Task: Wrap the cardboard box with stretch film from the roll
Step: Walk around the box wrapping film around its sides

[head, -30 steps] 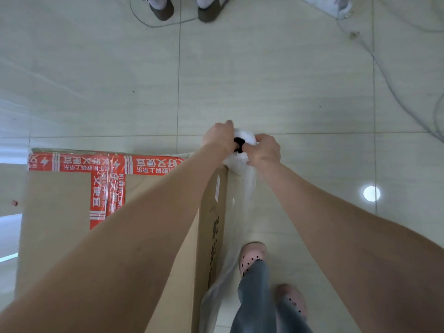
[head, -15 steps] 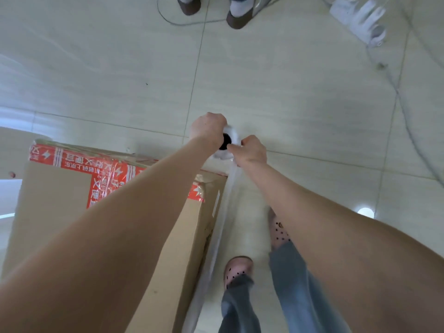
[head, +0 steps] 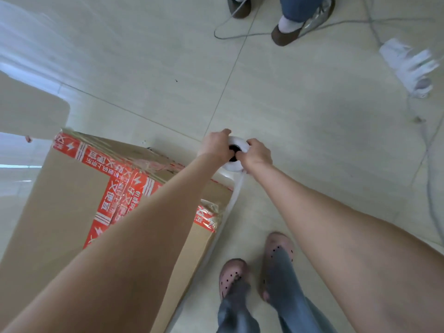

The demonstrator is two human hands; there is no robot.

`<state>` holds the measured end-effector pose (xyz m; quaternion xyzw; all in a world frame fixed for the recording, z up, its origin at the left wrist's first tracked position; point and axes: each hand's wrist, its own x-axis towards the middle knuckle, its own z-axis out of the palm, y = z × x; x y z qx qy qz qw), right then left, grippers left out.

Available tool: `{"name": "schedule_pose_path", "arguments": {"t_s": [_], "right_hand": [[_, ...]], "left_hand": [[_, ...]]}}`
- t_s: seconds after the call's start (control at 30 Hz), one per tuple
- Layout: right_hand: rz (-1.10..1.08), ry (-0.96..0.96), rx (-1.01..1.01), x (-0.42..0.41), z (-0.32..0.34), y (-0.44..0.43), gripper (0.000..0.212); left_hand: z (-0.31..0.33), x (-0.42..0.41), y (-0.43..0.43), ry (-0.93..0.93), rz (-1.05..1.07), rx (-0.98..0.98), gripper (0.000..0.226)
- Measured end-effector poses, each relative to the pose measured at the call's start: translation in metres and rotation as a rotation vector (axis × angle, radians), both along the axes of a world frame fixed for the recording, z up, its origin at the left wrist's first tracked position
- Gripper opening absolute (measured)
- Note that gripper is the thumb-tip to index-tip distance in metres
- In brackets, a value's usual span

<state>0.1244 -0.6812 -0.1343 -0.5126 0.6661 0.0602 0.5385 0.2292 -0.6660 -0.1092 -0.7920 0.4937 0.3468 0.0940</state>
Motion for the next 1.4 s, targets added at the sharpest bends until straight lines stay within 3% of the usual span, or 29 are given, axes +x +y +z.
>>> {"name": "schedule_pose_path", "arguments": {"t_s": [0.17,0.3,0.4,0.5,0.6,0.73,0.8,0.97,1.13,1.27,1.4], "right_hand": [[-0.026,0.038,-0.025,0.022,0.0,-0.005,0.025],[-0.046,0.068,0.01,0.037,0.0,-0.012,0.031],[0.064,0.172,-0.011,0.05,0.003,-0.021,0.035],[0.144,0.152,-0.101,0.059,0.003,-0.035,0.029],[0.165,0.149,-0.087,0.064,0.005,-0.046,0.016],[0.106,0.13,-0.037,0.07,0.004,-0.049,0.013],[0.079,0.105,-0.006,0.076,0.004,-0.048,0.018],[0.098,0.088,0.034,0.105,0.003,-0.053,0.029],[0.159,0.022,0.032,0.141,0.002,-0.061,0.023],[0.084,0.01,0.09,0.16,0.002,-0.062,0.028],[0.057,0.012,0.114,0.172,0.003,-0.061,0.035]], "left_hand": [[0.0,0.019,-0.007,0.003,0.139,0.024,0.012],[0.004,0.032,-0.021,-0.064,0.011,-0.014,0.027],[0.006,0.042,-0.027,-0.09,-0.101,-0.028,0.029],[0.004,0.045,-0.033,-0.051,-0.149,-0.115,0.033],[0.0,0.05,-0.03,0.055,0.168,-0.133,0.041],[-0.002,0.062,-0.03,0.109,0.37,0.059,0.014],[-0.001,0.07,-0.033,0.09,0.364,0.048,0.006],[0.002,0.099,-0.047,-0.021,0.164,0.015,0.022],[0.002,0.132,-0.052,-0.039,0.083,-0.009,0.03],[-0.001,0.152,-0.047,0.069,0.311,-0.049,0.041],[-0.008,0.162,-0.037,0.104,0.473,0.034,0.011]]}}
